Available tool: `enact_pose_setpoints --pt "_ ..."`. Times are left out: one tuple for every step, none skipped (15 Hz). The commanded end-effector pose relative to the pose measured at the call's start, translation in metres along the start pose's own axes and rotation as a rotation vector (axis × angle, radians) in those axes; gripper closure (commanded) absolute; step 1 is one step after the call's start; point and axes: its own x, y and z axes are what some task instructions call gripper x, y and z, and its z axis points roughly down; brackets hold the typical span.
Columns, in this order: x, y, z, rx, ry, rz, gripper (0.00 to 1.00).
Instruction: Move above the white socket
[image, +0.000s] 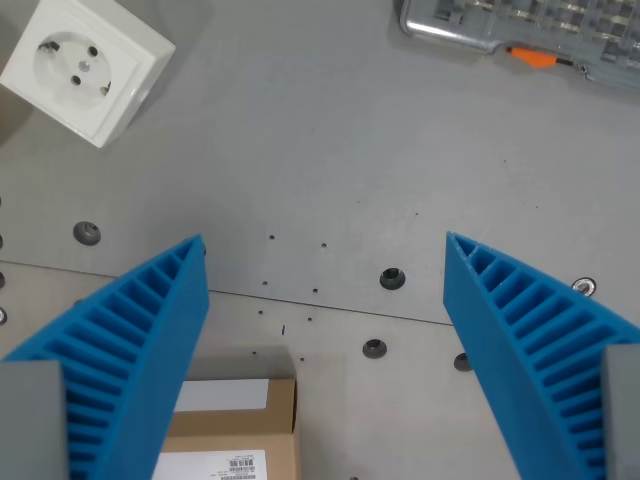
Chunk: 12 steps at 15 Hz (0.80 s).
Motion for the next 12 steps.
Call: enact_pose_setpoints --pt "0.0000 0.0000 -0.0024 -0.001 0.006 0.000 0.00" --pt "0.0000 0.0000 -0.0024 -0.001 0.005 -0.001 0.00" --pt "0.0000 0.0000 -0.0023 -0.001 0.005 -0.002 0.00" --pt "0.0001 -0.0001 -0.0022 -0.001 0.005 -0.006 0.00" --pt "0.0001 -0.0003 -0.0020 -0.001 0.006 -0.012 0.00" --pt "0.0002 -0.0006 -0.0017 -0.001 0.006 -0.019 0.00" --pt "0.0004 -0.0010 -0.0013 -0.001 0.006 -0.029 0.00" --pt "0.0005 -0.0016 -0.0007 0.000 0.007 -0.041 0.00" --pt "0.0007 -0.0023 0.0001 0.000 0.008 -0.054 0.00" --pt "0.0009 -0.0029 0.0009 -0.001 0.009 -0.068 0.00" --pt "0.0012 -0.0037 0.0018 -0.001 0.011 -0.079 0.00" --pt "0.0014 -0.0047 0.0030 -0.001 0.014 -0.093 0.00"
